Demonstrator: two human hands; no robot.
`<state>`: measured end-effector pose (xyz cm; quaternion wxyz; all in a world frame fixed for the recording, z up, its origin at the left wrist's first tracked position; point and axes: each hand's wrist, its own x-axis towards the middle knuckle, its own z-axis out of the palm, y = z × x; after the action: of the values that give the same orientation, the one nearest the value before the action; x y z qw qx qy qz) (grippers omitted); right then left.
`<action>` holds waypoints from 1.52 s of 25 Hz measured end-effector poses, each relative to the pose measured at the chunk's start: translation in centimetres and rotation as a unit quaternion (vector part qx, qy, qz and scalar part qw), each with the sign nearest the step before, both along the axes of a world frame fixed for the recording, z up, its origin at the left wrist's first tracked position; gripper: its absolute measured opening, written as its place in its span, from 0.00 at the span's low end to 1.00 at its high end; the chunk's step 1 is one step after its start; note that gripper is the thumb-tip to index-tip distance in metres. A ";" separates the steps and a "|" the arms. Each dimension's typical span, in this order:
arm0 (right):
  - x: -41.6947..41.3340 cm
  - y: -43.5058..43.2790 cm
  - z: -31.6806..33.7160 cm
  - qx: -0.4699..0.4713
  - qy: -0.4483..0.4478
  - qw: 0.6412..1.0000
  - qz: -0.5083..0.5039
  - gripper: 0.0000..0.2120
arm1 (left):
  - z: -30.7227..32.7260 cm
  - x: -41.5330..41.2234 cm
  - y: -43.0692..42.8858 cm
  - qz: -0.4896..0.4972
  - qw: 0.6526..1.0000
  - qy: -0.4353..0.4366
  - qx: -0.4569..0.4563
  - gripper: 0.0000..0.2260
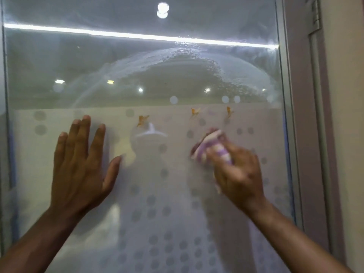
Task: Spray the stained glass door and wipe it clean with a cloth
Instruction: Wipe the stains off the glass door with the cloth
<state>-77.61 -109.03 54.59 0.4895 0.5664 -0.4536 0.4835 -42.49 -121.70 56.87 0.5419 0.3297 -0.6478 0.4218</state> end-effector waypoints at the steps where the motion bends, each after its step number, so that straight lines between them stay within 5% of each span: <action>1: -1.9 -0.3 1.3 -0.046 -0.029 0.998 -0.021 0.12 | 0.0 0.0 -0.1 0.001 1.000 0.001 0.001 0.35; 4: -6.5 -0.9 5.2 -0.142 -0.167 0.974 -0.064 0.23 | 0.0 -0.1 -0.1 -0.003 1.000 0.003 0.002 0.36; 8: -6.3 -1.9 9.3 -0.150 -0.305 0.940 -0.014 0.27 | 0.0 -0.1 -0.2 0.004 1.000 0.000 0.010 0.37; 17: 2.6 -3.5 4.2 -0.119 0.005 0.990 -0.070 0.18 | 0.0 0.1 -0.2 0.009 1.000 -0.003 0.009 0.36; 23: -6.0 -1.5 10.3 -0.148 -0.220 0.960 -0.088 0.22 | -0.1 0.1 -0.3 0.009 1.000 -0.002 0.010 0.36; 27: -4.3 -2.5 11.3 -0.139 -0.284 0.946 -0.066 0.24 | 0.0 0.1 -0.2 0.008 1.000 -0.005 0.006 0.36; 38: 8.4 -4.1 3.6 -0.060 0.115 0.991 -0.015 0.19 | -0.1 0.2 -0.3 0.008 1.000 -0.009 0.017 0.36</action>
<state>-69.19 -113.16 58.16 0.5790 0.5810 -0.3728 0.4339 -42.32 -121.95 56.80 0.5270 0.3402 -0.6572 0.4179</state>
